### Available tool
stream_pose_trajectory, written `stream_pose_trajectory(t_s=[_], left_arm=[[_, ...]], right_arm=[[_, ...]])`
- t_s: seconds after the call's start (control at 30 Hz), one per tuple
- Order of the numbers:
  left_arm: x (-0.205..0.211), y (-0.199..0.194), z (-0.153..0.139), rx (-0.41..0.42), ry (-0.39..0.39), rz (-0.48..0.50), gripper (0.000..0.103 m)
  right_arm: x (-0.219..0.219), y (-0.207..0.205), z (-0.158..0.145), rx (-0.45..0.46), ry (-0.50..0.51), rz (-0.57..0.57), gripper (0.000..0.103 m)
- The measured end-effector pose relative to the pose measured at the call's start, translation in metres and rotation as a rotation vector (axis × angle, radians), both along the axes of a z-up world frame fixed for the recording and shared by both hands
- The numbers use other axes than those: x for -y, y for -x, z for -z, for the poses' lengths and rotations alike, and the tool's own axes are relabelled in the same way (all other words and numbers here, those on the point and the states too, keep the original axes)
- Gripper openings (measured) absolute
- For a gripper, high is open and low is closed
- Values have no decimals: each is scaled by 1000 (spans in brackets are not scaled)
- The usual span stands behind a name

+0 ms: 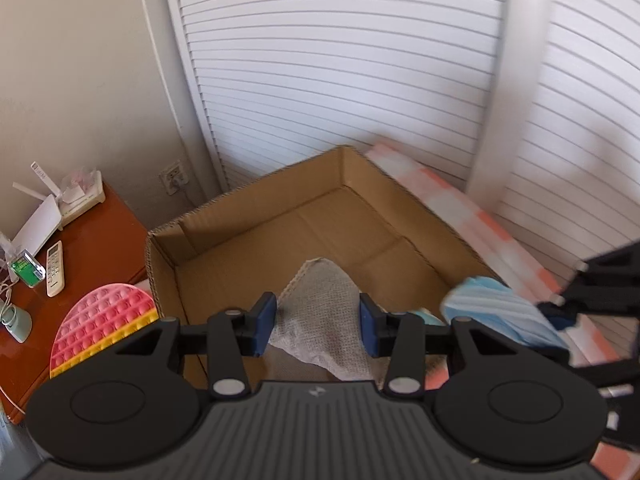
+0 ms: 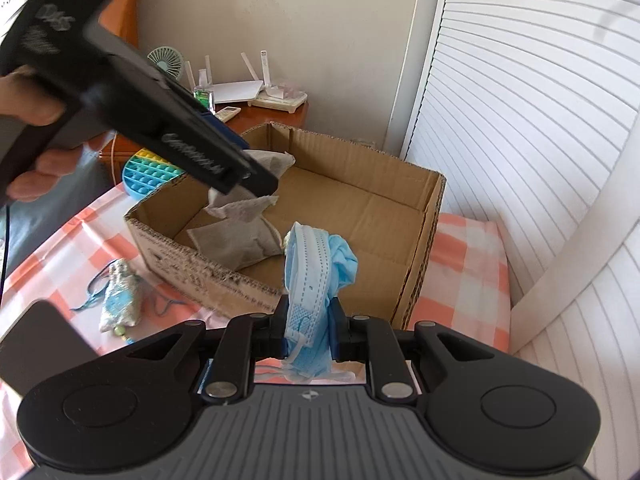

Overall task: Organize soft objects
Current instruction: 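Carry beige sachet and blue mask over the cardboard box with both tools, then open both tools to drop sachet and mask into the box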

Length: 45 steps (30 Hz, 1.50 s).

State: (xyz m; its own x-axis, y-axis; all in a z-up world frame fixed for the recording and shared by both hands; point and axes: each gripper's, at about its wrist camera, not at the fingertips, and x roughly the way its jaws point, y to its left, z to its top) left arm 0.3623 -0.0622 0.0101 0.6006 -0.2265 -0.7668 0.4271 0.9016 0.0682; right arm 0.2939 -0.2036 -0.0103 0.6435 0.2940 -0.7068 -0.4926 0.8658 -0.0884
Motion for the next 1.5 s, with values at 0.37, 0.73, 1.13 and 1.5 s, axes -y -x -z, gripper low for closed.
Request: stream_pose_trajectory(t_s=[0.37, 0.73, 1.13, 1.5], left_arm=[[-17, -30, 2, 65, 15, -59, 85], [-52, 19, -19, 120, -7, -67, 93], [-79, 92, -22, 136, 13, -124, 93], [-108, 174, -5, 167, 47, -226, 98]], right_arm=[[-3, -32, 4, -6, -7, 26, 21], [-18, -67, -4, 49, -65, 105, 88], [-22, 6, -17, 100, -18, 128, 103], [9, 77, 4, 62, -43, 244, 103]])
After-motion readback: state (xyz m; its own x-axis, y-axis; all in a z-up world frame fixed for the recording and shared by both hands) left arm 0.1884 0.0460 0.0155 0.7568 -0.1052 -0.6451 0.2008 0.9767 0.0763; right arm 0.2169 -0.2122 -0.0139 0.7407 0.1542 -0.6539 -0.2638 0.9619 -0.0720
